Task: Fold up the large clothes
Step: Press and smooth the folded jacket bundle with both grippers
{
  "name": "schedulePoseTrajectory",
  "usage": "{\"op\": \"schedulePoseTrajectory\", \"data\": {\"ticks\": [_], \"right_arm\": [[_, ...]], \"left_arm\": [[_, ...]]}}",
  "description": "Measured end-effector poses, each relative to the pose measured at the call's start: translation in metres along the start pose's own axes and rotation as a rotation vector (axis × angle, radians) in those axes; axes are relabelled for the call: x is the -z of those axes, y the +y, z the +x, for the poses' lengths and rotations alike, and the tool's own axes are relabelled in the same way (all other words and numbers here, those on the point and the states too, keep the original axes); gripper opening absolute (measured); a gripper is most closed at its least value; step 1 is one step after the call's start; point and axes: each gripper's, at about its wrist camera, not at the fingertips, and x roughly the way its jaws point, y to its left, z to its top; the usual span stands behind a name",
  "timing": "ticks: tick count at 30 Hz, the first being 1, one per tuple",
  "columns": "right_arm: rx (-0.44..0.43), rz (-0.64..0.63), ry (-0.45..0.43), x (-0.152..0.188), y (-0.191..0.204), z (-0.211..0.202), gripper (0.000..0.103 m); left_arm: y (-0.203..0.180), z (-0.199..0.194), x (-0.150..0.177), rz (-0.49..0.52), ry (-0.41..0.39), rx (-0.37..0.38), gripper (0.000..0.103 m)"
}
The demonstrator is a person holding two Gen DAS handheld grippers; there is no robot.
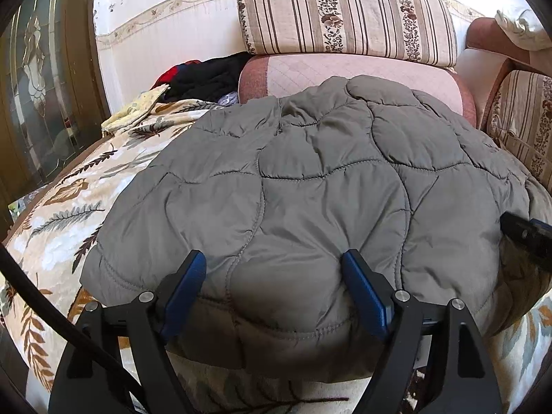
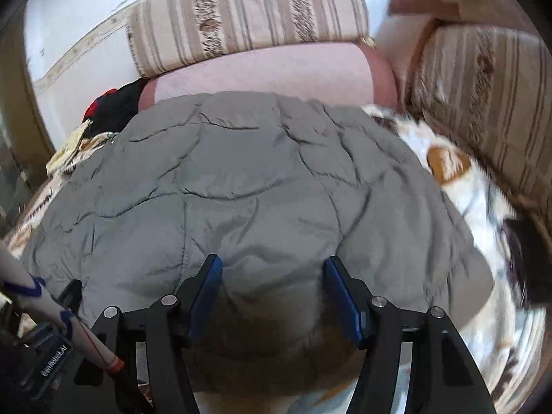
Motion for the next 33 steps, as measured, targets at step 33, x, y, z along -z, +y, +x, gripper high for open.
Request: {"op": "schedulePoseTrajectory", "data": {"ticks": [33], "right_arm": [[0.087, 0.230, -0.038, 0.006, -0.052, -0.024, 0.066]], "left_arm": [[0.061, -0.020, 0.003, -0.192, -0.048, -0.165, 0.082]]}}
